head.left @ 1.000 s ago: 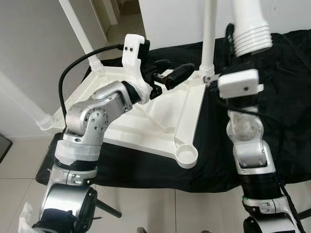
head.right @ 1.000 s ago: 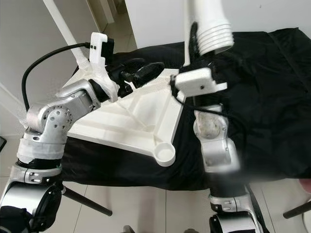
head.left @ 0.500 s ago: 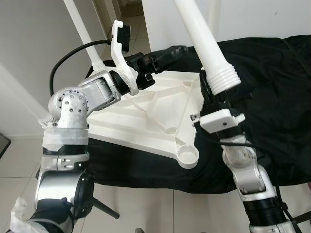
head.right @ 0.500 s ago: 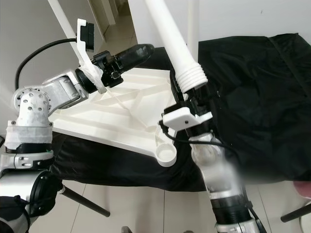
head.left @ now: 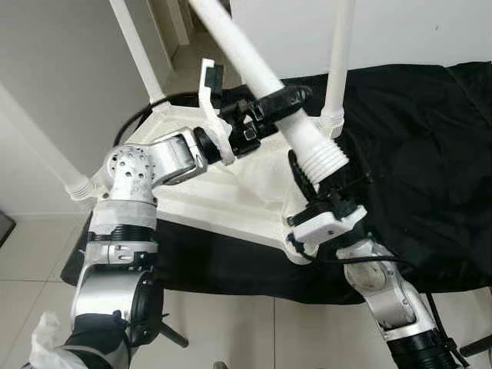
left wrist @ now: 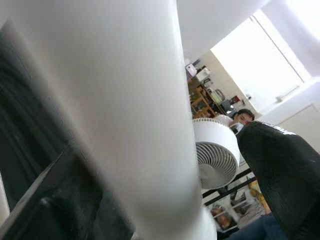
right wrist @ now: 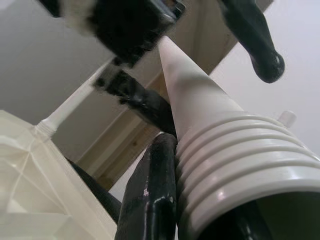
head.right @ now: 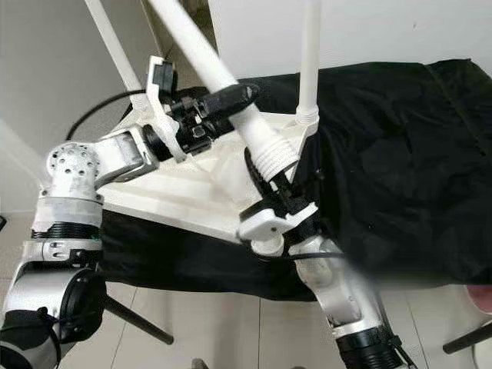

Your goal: Building children table

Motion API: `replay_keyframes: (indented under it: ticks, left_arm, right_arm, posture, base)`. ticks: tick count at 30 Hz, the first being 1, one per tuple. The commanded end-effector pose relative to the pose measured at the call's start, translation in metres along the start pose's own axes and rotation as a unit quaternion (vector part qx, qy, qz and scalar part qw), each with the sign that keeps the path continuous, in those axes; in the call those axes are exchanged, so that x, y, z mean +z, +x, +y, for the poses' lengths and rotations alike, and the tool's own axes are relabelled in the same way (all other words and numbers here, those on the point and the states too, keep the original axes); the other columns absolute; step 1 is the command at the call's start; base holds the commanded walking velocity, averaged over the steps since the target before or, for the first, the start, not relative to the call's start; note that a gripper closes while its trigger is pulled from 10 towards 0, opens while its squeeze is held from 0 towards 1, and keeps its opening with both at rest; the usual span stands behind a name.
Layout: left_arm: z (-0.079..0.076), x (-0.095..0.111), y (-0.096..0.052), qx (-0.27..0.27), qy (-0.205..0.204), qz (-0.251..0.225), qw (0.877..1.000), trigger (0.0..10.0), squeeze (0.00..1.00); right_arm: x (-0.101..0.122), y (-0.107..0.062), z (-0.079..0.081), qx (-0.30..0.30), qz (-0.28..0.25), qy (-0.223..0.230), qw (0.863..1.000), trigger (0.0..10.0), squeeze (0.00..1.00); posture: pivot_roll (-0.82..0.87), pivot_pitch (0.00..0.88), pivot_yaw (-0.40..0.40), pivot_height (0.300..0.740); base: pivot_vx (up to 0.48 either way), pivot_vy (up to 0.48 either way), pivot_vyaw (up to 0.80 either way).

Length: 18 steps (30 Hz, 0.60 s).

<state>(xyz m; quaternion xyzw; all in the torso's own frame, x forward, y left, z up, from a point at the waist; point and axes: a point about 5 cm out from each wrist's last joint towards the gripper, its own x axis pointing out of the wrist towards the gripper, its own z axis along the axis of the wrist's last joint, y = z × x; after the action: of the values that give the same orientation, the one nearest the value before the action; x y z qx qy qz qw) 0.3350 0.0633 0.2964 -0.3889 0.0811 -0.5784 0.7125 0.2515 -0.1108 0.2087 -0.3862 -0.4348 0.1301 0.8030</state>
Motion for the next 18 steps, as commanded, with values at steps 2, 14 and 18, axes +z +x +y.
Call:
replay_keyframes:
  ticks: [2,14,18]
  left_arm:
    - [0.002,0.016,-0.004,-0.009,-0.016,-0.026,0.999,10.0,0.00]
    - [0.020,0.043,-0.014,0.044,-0.042,-0.087,0.994,0.0,0.00]
    - [0.024,0.045,-0.016,0.049,-0.049,-0.103,0.992,0.0,0.00]
  right_arm:
    - [0.009,-0.010,0.009,0.026,-0.028,-0.016,0.999,10.0,0.00]
    - [0.008,-0.036,0.013,0.042,-0.013,-0.055,0.998,10.0,0.00]
    - [0.006,-0.039,0.014,0.041,-0.006,-0.057,0.998,10.0,0.00]
  posture:
    - [-0.11,0.024,0.163,0.740]
    - [-0.11,0.035,0.166,0.740]
    - [-0.11,0.035,0.166,0.740]
  base:
    - [0.000,0.000,0.00]
    - [0.000,0.000,0.00]
    - [0.000,0.000,0.00]
